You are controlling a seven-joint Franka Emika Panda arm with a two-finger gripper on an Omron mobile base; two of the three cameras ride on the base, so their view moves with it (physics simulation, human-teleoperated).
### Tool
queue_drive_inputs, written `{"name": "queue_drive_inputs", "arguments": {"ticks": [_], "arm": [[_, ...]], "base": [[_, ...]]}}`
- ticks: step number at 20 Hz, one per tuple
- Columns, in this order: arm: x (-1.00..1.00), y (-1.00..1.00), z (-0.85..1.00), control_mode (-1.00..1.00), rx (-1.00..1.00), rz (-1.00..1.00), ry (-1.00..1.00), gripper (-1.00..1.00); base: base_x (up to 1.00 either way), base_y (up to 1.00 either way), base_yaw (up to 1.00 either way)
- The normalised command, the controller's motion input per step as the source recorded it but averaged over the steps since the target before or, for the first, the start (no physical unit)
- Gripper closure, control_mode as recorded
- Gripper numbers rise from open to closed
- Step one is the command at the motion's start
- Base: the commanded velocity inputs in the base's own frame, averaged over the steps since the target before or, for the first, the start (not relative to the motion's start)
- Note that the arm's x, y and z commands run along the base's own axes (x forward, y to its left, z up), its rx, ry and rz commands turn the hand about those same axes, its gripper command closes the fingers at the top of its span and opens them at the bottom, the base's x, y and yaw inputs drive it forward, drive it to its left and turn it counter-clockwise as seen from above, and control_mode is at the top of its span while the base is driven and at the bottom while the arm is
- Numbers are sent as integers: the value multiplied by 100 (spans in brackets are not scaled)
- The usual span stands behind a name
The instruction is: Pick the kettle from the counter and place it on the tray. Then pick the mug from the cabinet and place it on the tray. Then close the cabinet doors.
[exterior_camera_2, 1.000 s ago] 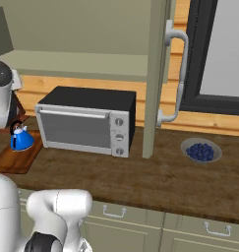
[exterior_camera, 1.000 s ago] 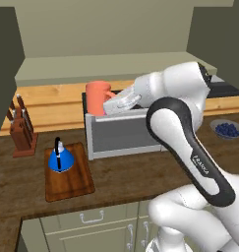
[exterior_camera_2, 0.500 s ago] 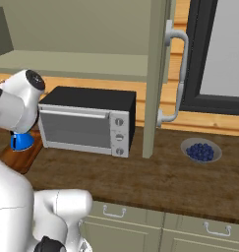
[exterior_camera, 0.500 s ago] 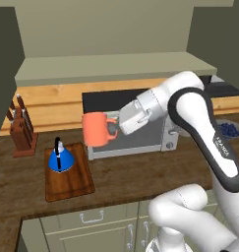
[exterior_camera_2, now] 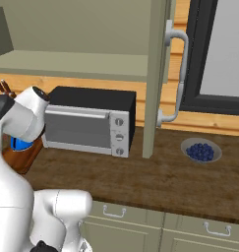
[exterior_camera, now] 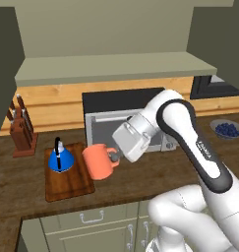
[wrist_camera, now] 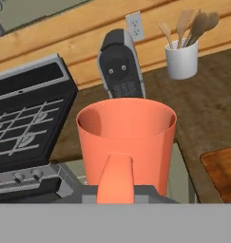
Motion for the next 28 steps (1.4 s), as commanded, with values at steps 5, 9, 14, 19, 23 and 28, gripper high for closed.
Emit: {"name": "queue_drive_inputs", "arguments": {"ticks": [5, 9, 14, 19, 23, 28], "arm": [[-4, 0, -67, -100, -5, 0, -6, 100], [22, 0, -48, -100, 2, 0, -2, 100], [49, 1, -37, -100, 0, 0, -8, 100], [68, 10, -20, -100, 0, 1, -10, 100], [44, 33, -29, -100, 0, 5, -1, 100], [37, 31, -34, -100, 0, 4, 0, 100]], "base": [[0, 0, 0], [0, 0, 0], [0, 0, 0], [0, 0, 0], [0, 0, 0], [0, 0, 0]]}}
